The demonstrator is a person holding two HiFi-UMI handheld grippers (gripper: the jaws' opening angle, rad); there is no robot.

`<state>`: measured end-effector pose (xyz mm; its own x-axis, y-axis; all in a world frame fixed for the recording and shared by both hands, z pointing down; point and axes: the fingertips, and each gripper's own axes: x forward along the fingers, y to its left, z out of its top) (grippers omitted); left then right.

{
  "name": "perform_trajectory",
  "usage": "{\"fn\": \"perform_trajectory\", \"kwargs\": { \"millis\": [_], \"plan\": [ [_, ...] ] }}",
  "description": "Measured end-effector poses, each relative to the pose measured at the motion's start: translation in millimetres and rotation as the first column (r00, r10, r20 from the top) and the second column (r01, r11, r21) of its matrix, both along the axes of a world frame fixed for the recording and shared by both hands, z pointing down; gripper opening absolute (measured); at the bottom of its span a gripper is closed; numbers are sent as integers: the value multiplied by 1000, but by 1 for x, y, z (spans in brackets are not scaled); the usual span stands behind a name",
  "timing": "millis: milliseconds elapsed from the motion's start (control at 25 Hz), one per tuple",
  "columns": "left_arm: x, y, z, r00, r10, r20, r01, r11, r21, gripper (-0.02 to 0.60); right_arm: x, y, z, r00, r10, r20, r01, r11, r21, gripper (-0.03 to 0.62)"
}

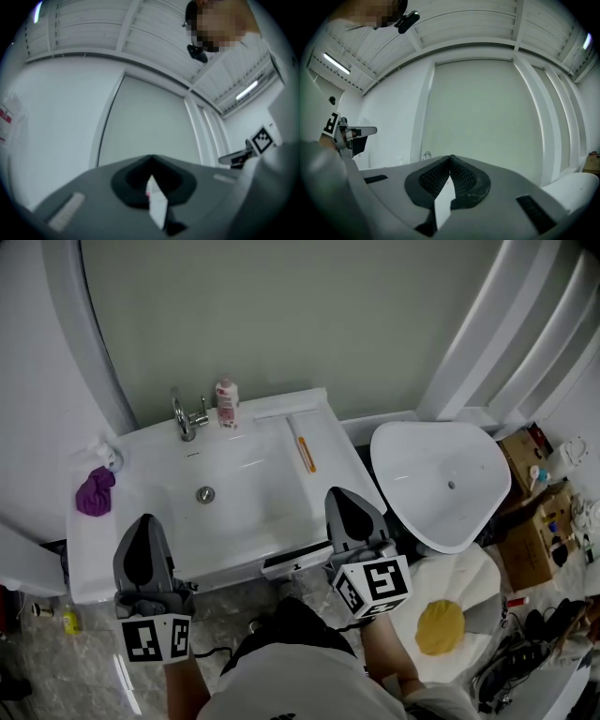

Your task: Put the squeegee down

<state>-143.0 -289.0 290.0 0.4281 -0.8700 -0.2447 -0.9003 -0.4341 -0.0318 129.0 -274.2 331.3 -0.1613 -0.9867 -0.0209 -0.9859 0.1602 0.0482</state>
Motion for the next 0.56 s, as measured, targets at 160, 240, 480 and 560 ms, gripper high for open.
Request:
{"fn": "perform_trajectory", "kwargs": {
  "millis": [160,240,480,560],
  "plan": [
    [-4,5,-2,1000,0,4,0,1000,8,6,-7,4,-7,1000,-5,-4,5,1000,20,2],
    [-7,7,-2,1000,-3,0,3,1000,8,6,-11,6,-10,1000,-11,5,11,1000,23,2],
    [-15,12,-3,1000,-7,-11,7,1000,14,6,-19,9,-17,999,-26,31,25,999,35,2],
    [-17,13,-5,1000,-6,-15,6,1000,17,6,-21,10,-20,999,-28,32,27,999,41,2]
  ]
}}
